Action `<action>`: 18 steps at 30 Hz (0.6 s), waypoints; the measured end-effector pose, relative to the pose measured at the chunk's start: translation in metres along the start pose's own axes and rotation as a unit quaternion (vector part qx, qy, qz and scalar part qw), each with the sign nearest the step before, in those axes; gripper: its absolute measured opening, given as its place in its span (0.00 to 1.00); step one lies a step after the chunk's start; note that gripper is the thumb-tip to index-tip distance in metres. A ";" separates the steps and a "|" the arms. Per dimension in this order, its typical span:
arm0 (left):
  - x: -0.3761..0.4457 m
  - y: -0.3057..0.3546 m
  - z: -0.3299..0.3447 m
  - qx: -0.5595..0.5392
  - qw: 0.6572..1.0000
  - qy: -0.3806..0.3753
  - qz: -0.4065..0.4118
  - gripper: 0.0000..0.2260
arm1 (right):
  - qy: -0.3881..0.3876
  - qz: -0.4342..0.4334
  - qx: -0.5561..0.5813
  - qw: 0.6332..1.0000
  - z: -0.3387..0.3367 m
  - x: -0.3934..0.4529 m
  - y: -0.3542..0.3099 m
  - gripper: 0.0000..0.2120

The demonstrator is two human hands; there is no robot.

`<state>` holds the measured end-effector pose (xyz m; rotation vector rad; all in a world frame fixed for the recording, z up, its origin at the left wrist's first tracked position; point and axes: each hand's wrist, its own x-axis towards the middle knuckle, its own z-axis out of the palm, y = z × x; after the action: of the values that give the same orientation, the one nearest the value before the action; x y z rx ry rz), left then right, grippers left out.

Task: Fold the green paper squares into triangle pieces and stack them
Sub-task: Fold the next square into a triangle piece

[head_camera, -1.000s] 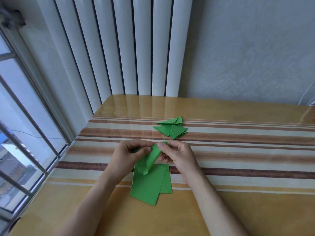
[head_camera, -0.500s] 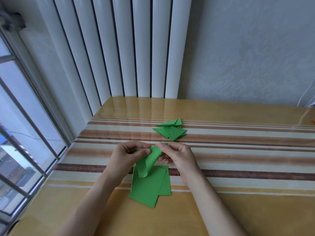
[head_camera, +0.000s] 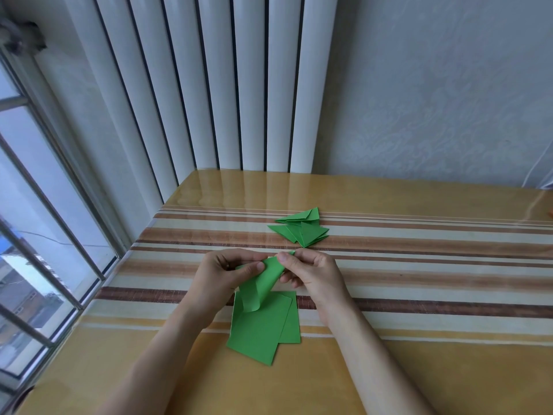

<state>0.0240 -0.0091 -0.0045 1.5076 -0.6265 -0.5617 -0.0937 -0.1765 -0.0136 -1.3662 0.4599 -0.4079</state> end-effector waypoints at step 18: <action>-0.006 0.008 0.010 -0.010 1.000 -0.004 -0.024 0.09 | 0.028 -0.013 0.029 0.999 -0.001 -0.001 -0.003 0.05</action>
<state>0.0127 -0.0125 0.0031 1.5050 -0.5905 -0.6103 -0.0952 -0.1768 -0.0104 -1.3076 0.4734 -0.4800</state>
